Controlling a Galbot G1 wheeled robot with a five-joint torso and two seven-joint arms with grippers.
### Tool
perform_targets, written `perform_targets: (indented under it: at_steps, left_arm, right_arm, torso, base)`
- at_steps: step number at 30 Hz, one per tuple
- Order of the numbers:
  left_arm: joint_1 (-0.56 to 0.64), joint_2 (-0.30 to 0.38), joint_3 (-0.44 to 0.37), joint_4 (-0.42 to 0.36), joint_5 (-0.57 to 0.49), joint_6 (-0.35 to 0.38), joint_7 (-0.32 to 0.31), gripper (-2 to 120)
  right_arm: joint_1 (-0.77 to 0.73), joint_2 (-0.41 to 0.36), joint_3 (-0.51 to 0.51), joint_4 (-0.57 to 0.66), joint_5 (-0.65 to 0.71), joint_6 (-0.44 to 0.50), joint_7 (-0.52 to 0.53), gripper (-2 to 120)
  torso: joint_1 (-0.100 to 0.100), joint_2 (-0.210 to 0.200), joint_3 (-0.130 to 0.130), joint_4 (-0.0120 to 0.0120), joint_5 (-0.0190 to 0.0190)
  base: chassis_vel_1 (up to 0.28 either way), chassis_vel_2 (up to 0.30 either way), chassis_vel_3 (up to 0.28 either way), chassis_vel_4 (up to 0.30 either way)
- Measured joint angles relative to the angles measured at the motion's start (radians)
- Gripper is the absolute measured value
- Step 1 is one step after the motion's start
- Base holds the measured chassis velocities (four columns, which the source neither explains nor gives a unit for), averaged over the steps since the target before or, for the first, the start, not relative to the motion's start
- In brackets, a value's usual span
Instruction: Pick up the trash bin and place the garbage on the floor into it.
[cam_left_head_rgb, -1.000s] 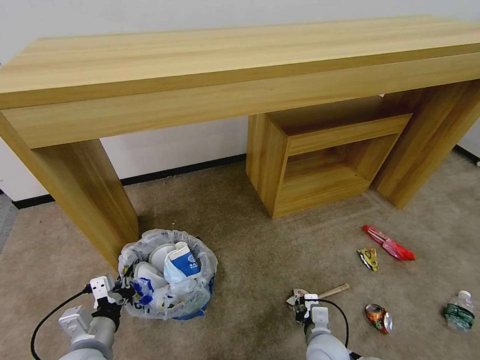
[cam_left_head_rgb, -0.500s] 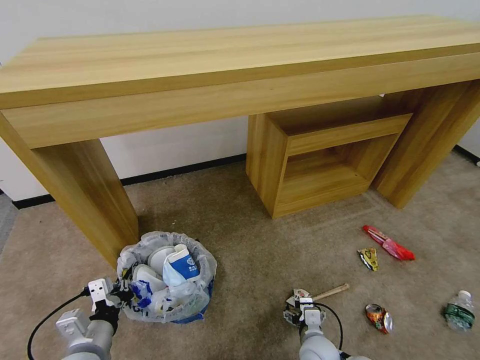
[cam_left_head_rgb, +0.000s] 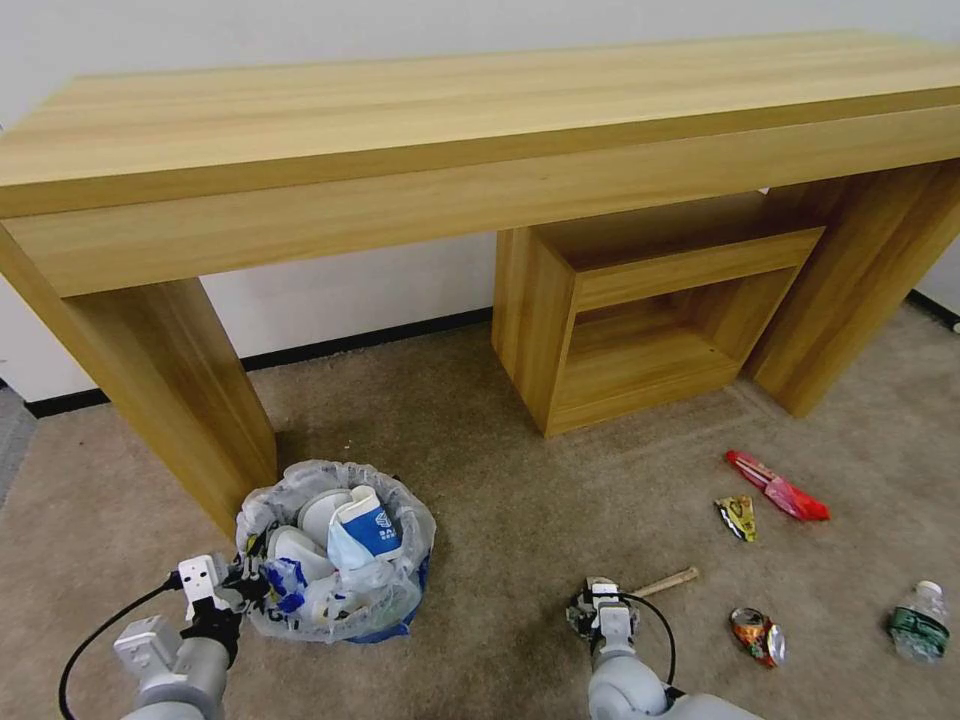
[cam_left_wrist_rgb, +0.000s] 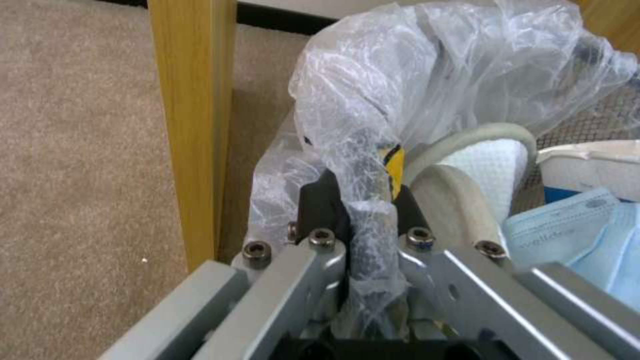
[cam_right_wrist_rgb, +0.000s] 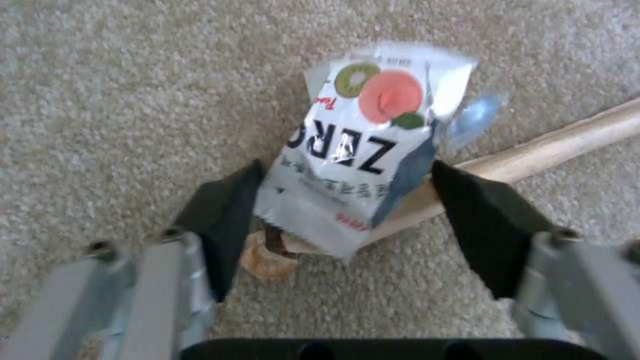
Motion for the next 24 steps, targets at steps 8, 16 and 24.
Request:
perform_targets:
  at_steps: [8, 16, 24]
  left_arm:
    - [-0.002, 0.004, 0.001, 0.001, -0.001, -0.003, 0.002, 3]
    - [-0.010, 0.003, 0.003, 0.014, -0.001, -0.007, 0.002, 3]
    - [-0.009, 0.003, 0.001, 0.019, 0.001, -0.009, 0.002, 3]
  right_arm:
    - [-0.002, -0.001, -0.002, 0.002, -0.023, 0.009, -0.001, 33]
    - [-0.015, -0.018, 0.004, 0.013, -0.065, 0.057, -0.029, 3]
    - [-0.032, -0.040, 0.020, 0.037, -0.107, 0.115, -0.069, 0]
  torso:
    - [0.000, 0.000, 0.000, 0.0000, 0.0001]
    - [0.000, 0.000, 0.000, 0.0000, 0.0001]
    - [0.000, 0.000, 0.000, 0.0000, 0.0001]
  base:
    - [0.000, 0.000, 0.000, 0.000]
    - [0.000, 0.000, 0.000, 0.000]
    - [0.000, 0.000, 0.000, 0.000]
